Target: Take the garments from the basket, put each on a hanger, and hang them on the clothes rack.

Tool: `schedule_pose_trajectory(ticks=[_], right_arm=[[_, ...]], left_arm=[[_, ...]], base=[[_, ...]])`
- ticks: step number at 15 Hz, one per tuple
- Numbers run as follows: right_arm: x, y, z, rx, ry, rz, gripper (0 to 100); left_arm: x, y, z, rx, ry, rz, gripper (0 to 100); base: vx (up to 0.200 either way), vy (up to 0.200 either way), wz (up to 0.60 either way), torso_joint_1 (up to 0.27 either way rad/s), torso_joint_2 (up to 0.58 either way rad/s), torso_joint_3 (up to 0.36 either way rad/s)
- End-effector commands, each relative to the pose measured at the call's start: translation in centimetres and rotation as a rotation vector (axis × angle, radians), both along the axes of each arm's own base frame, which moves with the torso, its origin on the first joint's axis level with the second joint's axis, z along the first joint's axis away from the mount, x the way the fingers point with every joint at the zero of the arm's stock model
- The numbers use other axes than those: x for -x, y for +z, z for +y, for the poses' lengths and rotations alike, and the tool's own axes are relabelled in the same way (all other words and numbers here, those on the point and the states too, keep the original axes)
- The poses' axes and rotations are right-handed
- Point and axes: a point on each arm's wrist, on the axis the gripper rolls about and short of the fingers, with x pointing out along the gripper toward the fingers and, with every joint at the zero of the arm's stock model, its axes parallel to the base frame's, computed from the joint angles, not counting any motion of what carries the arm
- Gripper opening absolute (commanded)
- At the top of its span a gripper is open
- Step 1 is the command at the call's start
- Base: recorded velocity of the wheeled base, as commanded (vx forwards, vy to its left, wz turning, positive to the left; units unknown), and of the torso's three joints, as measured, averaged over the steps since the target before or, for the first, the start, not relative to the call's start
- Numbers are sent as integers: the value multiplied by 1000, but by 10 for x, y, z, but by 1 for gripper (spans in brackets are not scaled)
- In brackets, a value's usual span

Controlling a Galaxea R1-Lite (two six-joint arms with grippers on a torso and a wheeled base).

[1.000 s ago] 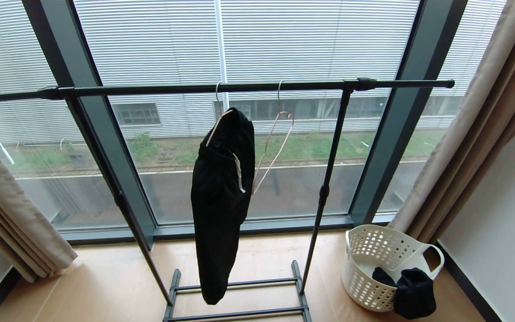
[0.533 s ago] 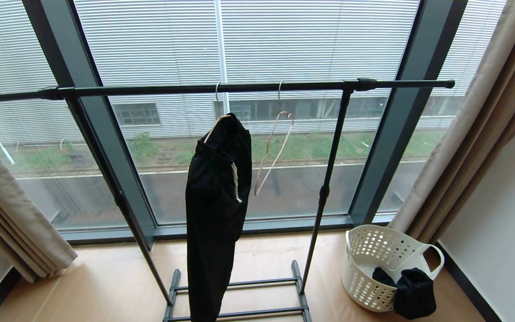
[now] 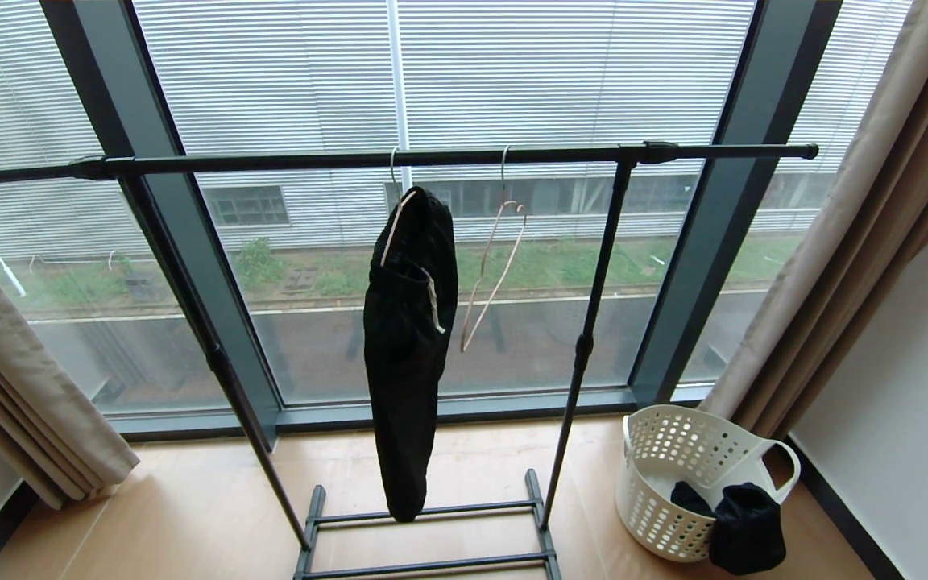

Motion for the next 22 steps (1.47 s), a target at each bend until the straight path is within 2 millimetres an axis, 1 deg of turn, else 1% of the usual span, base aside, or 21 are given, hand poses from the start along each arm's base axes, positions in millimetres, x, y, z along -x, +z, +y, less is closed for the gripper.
schedule_pose_trajectory(ticks=[1,2,4,6,8,10,14,16,17,19,22], right_arm=[[4,-1,1,24,-98,-51,100],[7,-1,2,49,-95,-86,100],[9,-1,3,65,-78,-120,100],[14,-3,3,64,-52,-185,100],[14,-2,3,48,-41,-190,100],[14,-2,3,-15,-43,-184,100],[14,-3,3,-14,-39,-181,100],[14,-3,3,-14,-38,-181,100],[14,-2,3,-14,-38,-184,100],[14,-2,3,-14,-38,-189,100],[14,-2,3,-19,-38,-192,100]], left_arm=[[1,0,0,0,-9,-10,100],[1,0,0,0,-9,-15,100],[7,-2,0,-3,-9,-96,100],[9,-2,0,-2,-10,-113,100],[10,-4,0,0,1,-131,100],[10,-4,2,25,48,-134,100],[10,-3,3,23,128,-134,100],[10,-3,3,8,111,-135,100],[10,-3,1,10,6,-134,100],[10,-3,0,-25,-50,-134,100],[10,-3,-1,-41,-81,-136,100]], base=[[0,0,0,0,0,0],[0,0,0,0,0,0],[0,0,0,0,0,0],[0,0,0,0,0,0],[0,0,0,0,0,0],[0,0,0,0,0,0],[0,0,0,0,0,0],[0,0,0,0,0,0],[0,0,0,0,0,0],[0,0,0,0,0,0],[0,0,0,0,0,0]])
